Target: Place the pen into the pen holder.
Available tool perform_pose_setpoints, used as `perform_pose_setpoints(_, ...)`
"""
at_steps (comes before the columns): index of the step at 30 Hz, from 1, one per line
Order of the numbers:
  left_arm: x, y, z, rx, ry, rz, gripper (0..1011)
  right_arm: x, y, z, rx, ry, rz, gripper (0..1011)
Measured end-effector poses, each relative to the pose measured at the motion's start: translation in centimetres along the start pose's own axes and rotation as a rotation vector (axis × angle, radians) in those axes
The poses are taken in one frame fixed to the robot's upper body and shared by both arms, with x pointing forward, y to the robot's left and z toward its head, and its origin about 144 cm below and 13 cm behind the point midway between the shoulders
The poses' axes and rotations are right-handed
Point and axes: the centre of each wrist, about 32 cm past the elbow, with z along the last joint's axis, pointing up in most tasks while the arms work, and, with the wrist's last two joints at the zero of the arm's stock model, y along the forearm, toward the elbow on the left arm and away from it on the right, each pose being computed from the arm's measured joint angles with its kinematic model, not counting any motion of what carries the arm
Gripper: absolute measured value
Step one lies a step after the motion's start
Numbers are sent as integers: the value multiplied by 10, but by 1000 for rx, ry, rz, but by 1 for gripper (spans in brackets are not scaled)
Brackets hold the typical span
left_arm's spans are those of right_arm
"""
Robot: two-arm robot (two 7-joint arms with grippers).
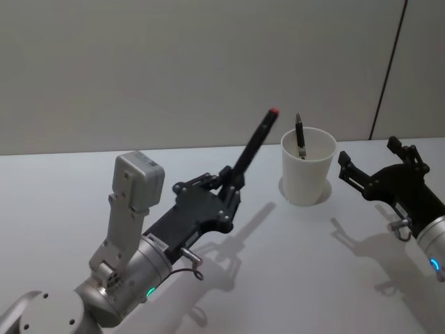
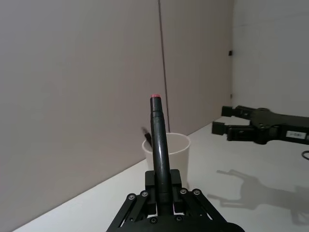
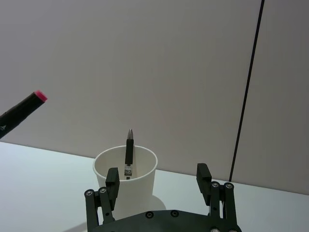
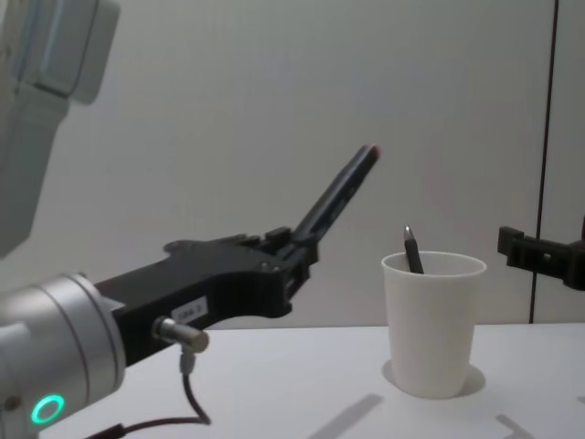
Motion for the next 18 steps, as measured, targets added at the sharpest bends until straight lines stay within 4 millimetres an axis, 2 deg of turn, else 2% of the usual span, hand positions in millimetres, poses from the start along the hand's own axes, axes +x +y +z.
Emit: perform_pose_setpoints(18, 2, -19, -8, -59, 4, -180, 178, 0, 0, 0, 0, 0, 0, 1002)
